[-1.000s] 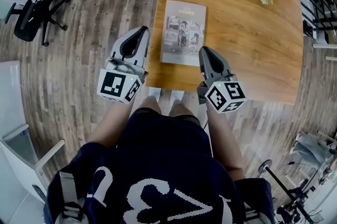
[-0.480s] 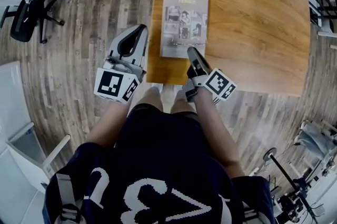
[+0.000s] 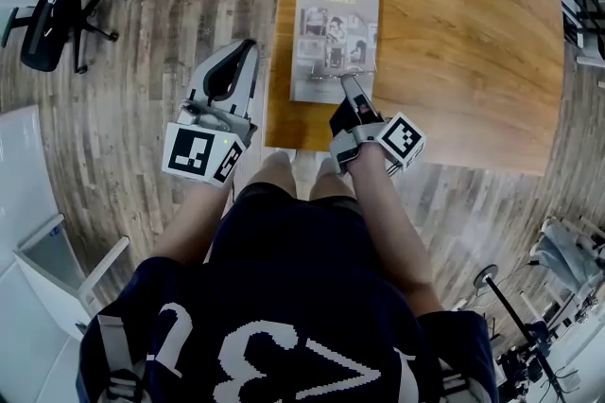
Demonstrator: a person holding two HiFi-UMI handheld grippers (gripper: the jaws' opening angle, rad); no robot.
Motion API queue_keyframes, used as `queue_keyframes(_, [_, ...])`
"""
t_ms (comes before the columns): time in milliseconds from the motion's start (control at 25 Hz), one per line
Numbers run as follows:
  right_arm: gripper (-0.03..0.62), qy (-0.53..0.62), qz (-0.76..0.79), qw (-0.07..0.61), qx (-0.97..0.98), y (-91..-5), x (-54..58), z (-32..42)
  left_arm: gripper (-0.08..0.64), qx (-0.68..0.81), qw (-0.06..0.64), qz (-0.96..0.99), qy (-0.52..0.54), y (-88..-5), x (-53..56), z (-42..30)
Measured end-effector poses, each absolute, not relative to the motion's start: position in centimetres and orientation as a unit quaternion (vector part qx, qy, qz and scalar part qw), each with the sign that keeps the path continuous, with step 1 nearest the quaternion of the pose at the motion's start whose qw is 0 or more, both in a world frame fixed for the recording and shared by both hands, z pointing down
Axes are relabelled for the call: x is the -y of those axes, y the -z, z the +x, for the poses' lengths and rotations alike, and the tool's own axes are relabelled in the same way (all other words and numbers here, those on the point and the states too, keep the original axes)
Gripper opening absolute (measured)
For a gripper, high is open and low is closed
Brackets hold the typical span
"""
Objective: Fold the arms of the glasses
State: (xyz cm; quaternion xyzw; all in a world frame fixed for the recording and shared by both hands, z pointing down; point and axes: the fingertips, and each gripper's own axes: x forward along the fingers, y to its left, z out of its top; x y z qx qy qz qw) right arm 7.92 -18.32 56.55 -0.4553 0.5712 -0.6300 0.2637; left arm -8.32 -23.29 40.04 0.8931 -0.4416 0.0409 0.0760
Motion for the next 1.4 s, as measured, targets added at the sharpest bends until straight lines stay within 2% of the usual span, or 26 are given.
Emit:
queue_keyframes(120, [0.032, 0.623, -0.448, 0.274, -0.58, -56.0, 18.8, 8.1, 0.018, 0.442, 0.076, 0.893, -0.04, -40.0, 23.4, -8.4])
queue_keyframes(760, [0.028, 0.518, -0.351, 0.34, -0.702, -43.6, 21.4, 9.4, 0.02, 0.376, 0.111, 0.92, -0.008, -36.6, 23.8, -5.1])
queue_keyframes(800, [0.028, 0.512, -0.343, 0.341, -0.709, -42.7, 21.3, 9.3, 0.023, 0.371, 0.117, 0.921, -0.011, -36.5, 24.0, -4.6])
queue_keyframes(880, [0.028, 0.504, -0.33, 0.342, -0.721, -41.3, 21.0, 8.9, 0.12, 0.351, 0.141, 0.926, -0.016, -36.7, 24.1, -3.4])
queue_keyframes(920, [0.028, 0.501, -0.325, 0.341, -0.726, -40.8, 20.8, 8.7, 0.141, 0.339, 0.155, 0.928, -0.017, -36.8, 24.1, -2.9])
queue_keyframes(1120, [0.028, 0.49, -0.307, 0.337, -0.742, -39.2, 19.8, 7.9, 0.146, 0.291, 0.216, 0.932, -0.013, -37.1, 23.5, -1.0])
queue_keyframes(1320, [0.028, 0.489, -0.299, 0.336, -0.748, -38.7, 19.4, 7.5, 0.144, 0.285, 0.233, 0.929, -0.035, -37.9, 23.5, -0.6])
queue_keyframes(1400, [0.028, 0.488, -0.297, 0.334, -0.75, -38.6, 19.3, 7.4, 0.121, 0.278, 0.244, 0.929, -0.028, -37.9, 23.3, -0.5])
